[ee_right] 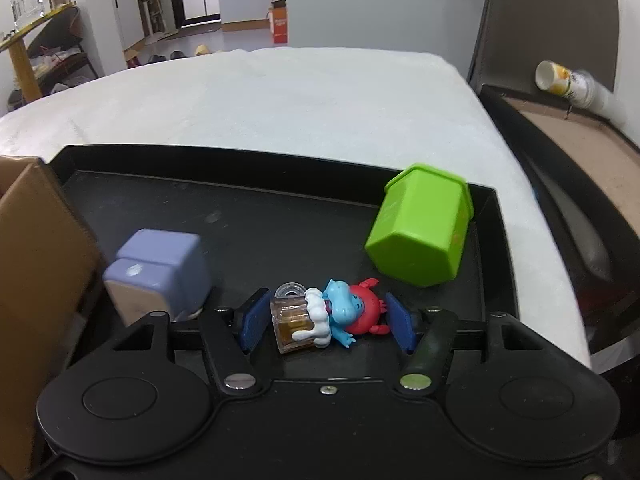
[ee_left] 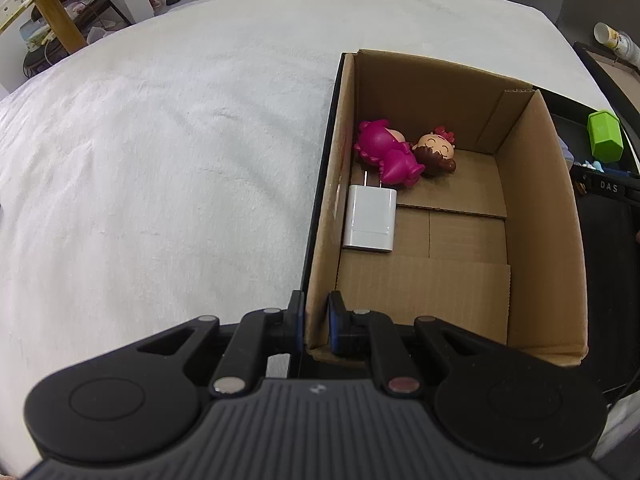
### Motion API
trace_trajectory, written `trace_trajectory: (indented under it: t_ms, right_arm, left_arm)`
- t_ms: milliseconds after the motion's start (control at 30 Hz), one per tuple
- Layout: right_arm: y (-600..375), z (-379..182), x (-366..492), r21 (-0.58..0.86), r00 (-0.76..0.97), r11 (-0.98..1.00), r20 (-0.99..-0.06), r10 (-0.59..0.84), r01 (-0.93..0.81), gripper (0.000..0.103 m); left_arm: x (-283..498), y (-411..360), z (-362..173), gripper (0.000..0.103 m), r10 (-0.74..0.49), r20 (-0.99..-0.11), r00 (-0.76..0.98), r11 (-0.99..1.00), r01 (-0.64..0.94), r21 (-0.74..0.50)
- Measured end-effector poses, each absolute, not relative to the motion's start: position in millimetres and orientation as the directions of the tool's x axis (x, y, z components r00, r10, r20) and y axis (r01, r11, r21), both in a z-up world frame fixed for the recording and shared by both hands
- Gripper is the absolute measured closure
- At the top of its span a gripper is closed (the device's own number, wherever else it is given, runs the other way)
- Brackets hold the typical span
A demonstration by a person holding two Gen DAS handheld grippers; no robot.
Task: Organize rigid objects
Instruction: 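Move the right tool to the blue-and-red figurine with jar and grasp it, then carry the blue-and-red figurine with the right tool over the box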
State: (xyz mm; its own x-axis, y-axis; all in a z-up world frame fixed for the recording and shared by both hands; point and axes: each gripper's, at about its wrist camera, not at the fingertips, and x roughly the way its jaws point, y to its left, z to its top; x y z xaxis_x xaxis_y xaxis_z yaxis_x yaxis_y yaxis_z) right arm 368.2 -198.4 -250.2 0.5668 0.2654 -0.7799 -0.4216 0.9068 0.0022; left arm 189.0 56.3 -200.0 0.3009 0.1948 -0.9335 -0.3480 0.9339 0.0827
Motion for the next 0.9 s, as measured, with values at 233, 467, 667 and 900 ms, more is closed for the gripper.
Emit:
trace_trajectory:
  t_ms: [233,467,667,900]
  right_arm:
    - [-208.3,-237.1,355.7,0.087,0.514,0.909,-0.801,0.307,-0.408,0.043]
    - [-227.0,-220.6,339.9,0.147,0.501,0.908,-0.794,0.346,-0.393,0.043]
    - [-229.0,-208.3,333.4,0.147,0.493,0.898,-0.793,0.358,-0.416,0.043]
    - [-236.8,-194.0,317.6,0.163,0.494,0.911,-0.797,0.347,-0.378,0.043]
  left_arm:
    - [187.3,56.7,-200.5,0.092,0.187,-0.931,0.314,0.937,-0.342,0.073]
    - [186.4,56.6,-199.9,0.092,0.184,-0.929,0.321,0.934,-0.352,0.063]
    - [184.5,57.3,-198.9,0.092,0.180,-0.926,0.331,0.936,-0.349,0.057]
    - [183.2,56.6,-197.3,0.093,0.176,-0.925,0.336,0.939,-0.340,0.055]
